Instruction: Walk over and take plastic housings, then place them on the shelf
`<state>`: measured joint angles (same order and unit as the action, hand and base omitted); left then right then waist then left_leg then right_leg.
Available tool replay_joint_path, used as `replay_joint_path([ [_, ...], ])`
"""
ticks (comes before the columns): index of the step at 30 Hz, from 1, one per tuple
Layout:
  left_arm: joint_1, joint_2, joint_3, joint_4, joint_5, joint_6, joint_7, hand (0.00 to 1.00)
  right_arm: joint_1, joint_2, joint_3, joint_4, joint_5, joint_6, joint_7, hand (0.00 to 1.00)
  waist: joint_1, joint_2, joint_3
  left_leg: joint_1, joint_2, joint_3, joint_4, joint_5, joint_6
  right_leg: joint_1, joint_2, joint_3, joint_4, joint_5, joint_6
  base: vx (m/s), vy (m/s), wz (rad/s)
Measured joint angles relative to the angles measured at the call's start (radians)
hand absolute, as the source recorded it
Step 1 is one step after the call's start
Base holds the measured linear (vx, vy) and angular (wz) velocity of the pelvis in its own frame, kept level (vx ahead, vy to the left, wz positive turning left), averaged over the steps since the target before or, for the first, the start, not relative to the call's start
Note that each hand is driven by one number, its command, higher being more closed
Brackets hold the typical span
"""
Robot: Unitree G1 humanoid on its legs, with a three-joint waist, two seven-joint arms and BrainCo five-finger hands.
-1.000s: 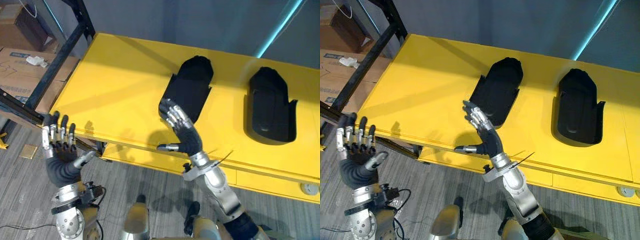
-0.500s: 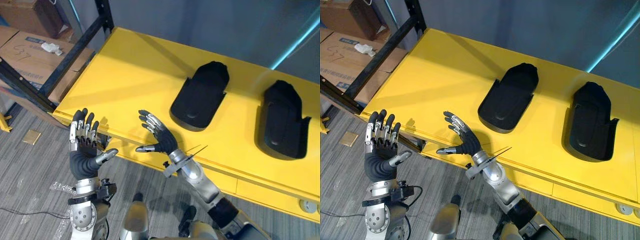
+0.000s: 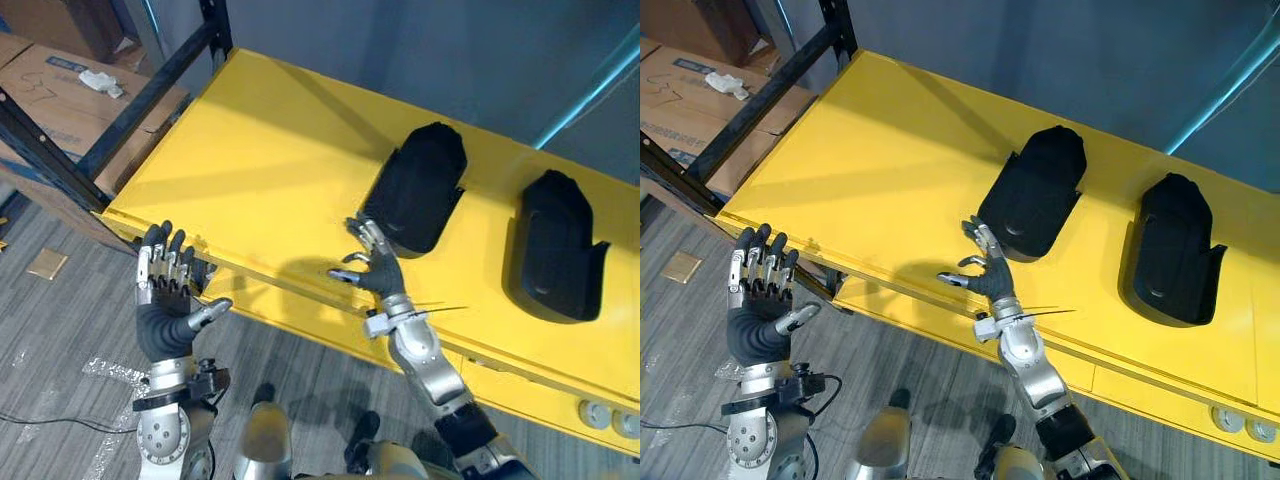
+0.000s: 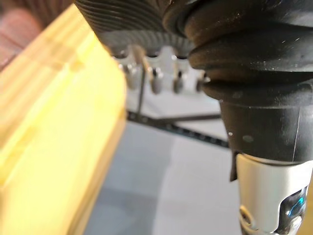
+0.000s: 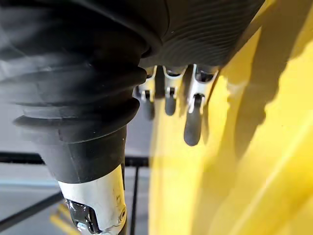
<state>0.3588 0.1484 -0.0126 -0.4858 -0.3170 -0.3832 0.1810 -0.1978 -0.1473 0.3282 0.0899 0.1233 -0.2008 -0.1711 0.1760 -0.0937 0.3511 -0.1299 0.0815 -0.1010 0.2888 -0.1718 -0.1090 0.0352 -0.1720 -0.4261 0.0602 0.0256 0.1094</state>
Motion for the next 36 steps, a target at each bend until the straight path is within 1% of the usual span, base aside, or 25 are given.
replay_joint_path([
  [3, 0.002, 0.0, 0.014, 0.0, 0.0, 0.007, 0.0, 0.0, 0.003, -0.019, -0.034, -0.002, 0.002, 0.002, 0.013, 0.0, 0.0, -0.001, 0.001, -0.004, 0.0, 0.001, 0.004, -0.001, 0.001, -0.001, 0.0, 0.0, 0.0, 0.0, 0.0, -0.01, 0.004, 0.0],
  [4, 0.003, 0.0, 0.014, 0.0, 0.0, 0.01, -0.001, 0.0, 0.002, -0.022, -0.042, -0.003, 0.002, 0.001, 0.02, 0.0, -0.001, -0.001, 0.001, -0.008, 0.001, 0.0, 0.009, -0.002, 0.0, -0.003, 0.001, 0.0, 0.0, 0.004, 0.006, 0.0, 0.0, 0.0],
  [8, 0.003, -0.001, 0.02, -0.002, -0.001, 0.015, -0.002, 0.0, -0.001, -0.036, -0.053, -0.003, 0.011, 0.001, 0.047, 0.0, 0.0, -0.001, 0.001, -0.011, 0.0, 0.002, 0.016, -0.007, 0.0, -0.003, 0.0, 0.0, 0.0, 0.005, 0.008, 0.0, 0.0, 0.0],
  [10, 0.004, -0.001, 0.041, -0.002, -0.006, 0.015, -0.005, 0.0, -0.003, -0.04, -0.061, -0.003, 0.024, -0.001, 0.094, 0.0, 0.0, -0.001, 0.001, -0.011, 0.0, 0.001, 0.018, -0.008, -0.002, -0.003, 0.0, 0.0, 0.0, 0.005, 0.008, 0.0, 0.0, 0.0],
  [11, 0.004, -0.001, 0.042, -0.002, -0.009, 0.015, -0.005, 0.0, -0.003, -0.041, -0.061, -0.003, 0.028, -0.003, 0.103, 0.0, 0.0, -0.001, 0.001, -0.011, 0.0, 0.001, 0.018, -0.008, -0.002, -0.002, 0.0, 0.0, 0.0, 0.005, 0.008, 0.0, 0.0, 0.0],
  [13, 0.005, -0.001, 0.042, -0.002, -0.022, 0.015, -0.009, 0.0, -0.003, -0.043, -0.058, -0.003, 0.069, -0.023, 0.172, 0.0, 0.002, -0.001, 0.001, -0.01, 0.0, 0.001, 0.018, -0.009, -0.002, -0.001, 0.0, 0.0, 0.0, 0.005, 0.008, 0.0, 0.0, 0.0],
  [14, 0.005, -0.001, 0.042, -0.002, -0.022, 0.015, -0.01, 0.0, -0.004, -0.044, -0.057, -0.002, 0.084, -0.025, 0.194, 0.0, 0.002, -0.001, 0.001, -0.01, 0.0, 0.001, 0.018, -0.009, -0.002, -0.001, 0.0, 0.0, 0.0, 0.005, 0.008, 0.0, 0.0, 0.0],
  [15, 0.005, -0.001, 0.042, -0.004, -0.022, 0.015, -0.013, 0.0, -0.004, -0.046, -0.049, -0.003, 0.117, -0.038, 0.241, 0.0, 0.003, -0.001, 0.001, -0.01, 0.0, 0.001, 0.018, -0.009, -0.002, -0.001, 0.001, 0.0, 0.0, 0.005, 0.008, 0.0, 0.0, 0.0],
  [16, 0.005, -0.001, 0.043, -0.004, -0.022, 0.015, -0.016, 0.0, -0.004, -0.049, -0.041, -0.003, 0.129, -0.045, 0.26, 0.0, 0.003, -0.001, 0.001, -0.01, 0.0, 0.001, 0.018, -0.009, -0.002, 0.0, 0.001, 0.0, 0.0, 0.005, 0.008, 0.0, 0.0, 0.0],
  [17, 0.005, -0.001, 0.045, -0.005, -0.021, 0.015, -0.028, 0.0, -0.005, -0.057, -0.015, -0.006, 0.151, -0.064, 0.296, 0.0, 0.003, -0.001, 0.001, -0.01, 0.001, 0.0, 0.018, -0.01, -0.001, 0.0, 0.001, 0.0, 0.0, 0.005, 0.008, 0.0, 0.0, 0.0],
  [18, 0.005, -0.001, 0.05, -0.005, -0.021, 0.015, -0.038, 0.0, -0.002, -0.063, 0.021, -0.035, 0.186, -0.078, 0.332, 0.0, 0.003, -0.001, 0.001, -0.011, 0.001, 0.001, 0.018, -0.011, -0.001, 0.0, 0.001, 0.0, -0.001, 0.005, 0.008, 0.0, 0.0, 0.0],
  [19, 0.005, -0.001, 0.051, -0.006, -0.021, 0.015, -0.039, 0.0, 0.0, -0.064, 0.029, -0.046, 0.191, -0.081, 0.337, 0.0, 0.003, -0.001, 0.001, -0.011, 0.002, 0.001, 0.018, -0.011, -0.001, 0.0, 0.002, 0.0, -0.001, 0.005, 0.008, 0.0, 0.0, 0.0],
  [21, 0.006, -0.001, 0.052, -0.009, -0.02, 0.015, -0.043, 0.0, 0.021, -0.066, 0.072, -0.159, 0.231, -0.11, 0.362, 0.0, 0.003, -0.002, 0.0, -0.009, 0.005, 0.007, 0.019, -0.016, -0.001, 0.0, 0.005, 0.005, -0.003, 0.005, 0.008, 0.01, 0.0, -0.06],
  [23, 0.008, 0.0, 0.052, -0.014, -0.019, 0.015, -0.043, 0.0, 0.04, -0.065, 0.083, -0.243, 0.253, -0.135, 0.364, 0.0, 0.003, -0.008, -0.003, -0.004, 0.012, 0.027, 0.022, -0.021, -0.002, -0.005, 0.008, 0.022, -0.003, 0.005, 0.008, 0.02, 0.012, -0.25],
  [24, 0.007, -0.001, 0.049, -0.014, -0.018, 0.015, -0.043, 0.0, 0.054, -0.066, 0.082, -0.286, 0.254, -0.148, 0.352, 0.0, -0.002, -0.01, -0.005, 0.007, 0.016, 0.042, 0.022, -0.024, -0.003, -0.006, 0.01, 0.039, -0.002, 0.005, 0.008, 0.02, 0.022, -0.37],
  [25, 0.007, -0.001, 0.046, -0.014, -0.017, 0.015, -0.043, 0.0, 0.067, -0.065, 0.077, -0.307, 0.256, -0.149, 0.344, 0.0, -0.004, -0.012, -0.007, 0.011, 0.018, 0.056, 0.02, -0.024, -0.004, -0.008, 0.01, 0.048, -0.002, 0.005, 0.008, 0.01, 0.025, -0.35],
  [27, 0.005, -0.002, 0.037, -0.016, -0.015, 0.014, -0.04, 0.0, 0.127, -0.059, 0.027, -0.371, 0.255, -0.152, 0.32, 0.0, -0.025, -0.015, -0.013, 0.028, 0.022, 0.089, 0.017, -0.026, -0.004, -0.013, 0.01, 0.074, -0.001, 0.006, 0.008, 0.01, 0.026, -0.35],
  [29, 0.004, -0.004, 0.028, -0.016, -0.015, 0.014, -0.036, 0.0, 0.204, -0.047, -0.048, -0.416, 0.255, -0.168, 0.289, 0.0, -0.047, -0.012, -0.042, 0.028, 0.029, 0.113, 0.016, -0.029, -0.007, -0.034, 0.012, 0.097, -0.001, 0.008, 0.008, 0.03, 0.027, -0.34],
  [30, 0.0, -0.011, 0.028, -0.016, -0.015, 0.014, -0.035, 0.0, 0.246, -0.039, -0.104, -0.438, 0.254, -0.179, 0.263, 0.0, -0.07, -0.009, -0.055, 0.033, 0.032, 0.125, 0.017, -0.029, -0.008, -0.036, 0.014, 0.106, -0.001, 0.01, 0.007, 0.05, 0.02, -0.41],
  [31, -0.003, -0.022, 0.027, -0.016, -0.014, 0.014, -0.034, 0.0, 0.283, -0.033, -0.162, -0.455, 0.252, -0.188, 0.239, 0.0, -0.084, -0.002, -0.068, 0.049, 0.037, 0.152, 0.014, -0.031, -0.01, -0.036, 0.016, 0.128, -0.001, 0.01, 0.007, 0.04, 0.016, -0.44],
  [32, -0.006, -0.03, 0.026, -0.016, -0.014, 0.014, -0.034, 0.0, 0.303, -0.031, -0.194, -0.468, 0.252, -0.189, 0.231, 0.0, -0.087, 0.003, -0.073, 0.061, 0.04, 0.165, 0.013, -0.033, -0.013, -0.034, 0.017, 0.137, -0.001, 0.011, 0.006, 0.01, 0.02, -0.49],
  [34, -0.006, -0.053, 0.009, -0.016, -0.014, 0.014, -0.033, 0.0, 0.382, -0.03, -0.299, -0.506, 0.245, -0.196, 0.207, 0.0, -0.124, 0.028, -0.109, 0.088, 0.045, 0.196, -0.008, -0.036, -0.015, -0.034, 0.02, 0.164, -0.003, 0.011, 0.006, 0.02, 0.016, -0.38],
  [35, -0.006, -0.054, 0.003, -0.016, -0.013, 0.013, -0.034, 0.0, 0.4, -0.029, -0.319, -0.513, 0.244, -0.196, 0.198, 0.0, -0.131, 0.035, -0.113, 0.097, 0.046, 0.202, -0.011, -0.036, -0.015, -0.032, 0.022, 0.173, -0.002, 0.011, 0.006, 0.01, 0.01, -0.38],
  [36, -0.006, -0.061, -0.009, -0.013, -0.013, 0.013, -0.033, 0.0, 0.434, -0.027, -0.359, -0.516, 0.245, -0.195, 0.186, 0.0, -0.141, 0.048, -0.126, 0.112, 0.049, 0.22, -0.023, -0.037, -0.013, -0.033, 0.025, 0.188, -0.003, 0.011, 0.006, -0.01, 0.002, -0.36],
])
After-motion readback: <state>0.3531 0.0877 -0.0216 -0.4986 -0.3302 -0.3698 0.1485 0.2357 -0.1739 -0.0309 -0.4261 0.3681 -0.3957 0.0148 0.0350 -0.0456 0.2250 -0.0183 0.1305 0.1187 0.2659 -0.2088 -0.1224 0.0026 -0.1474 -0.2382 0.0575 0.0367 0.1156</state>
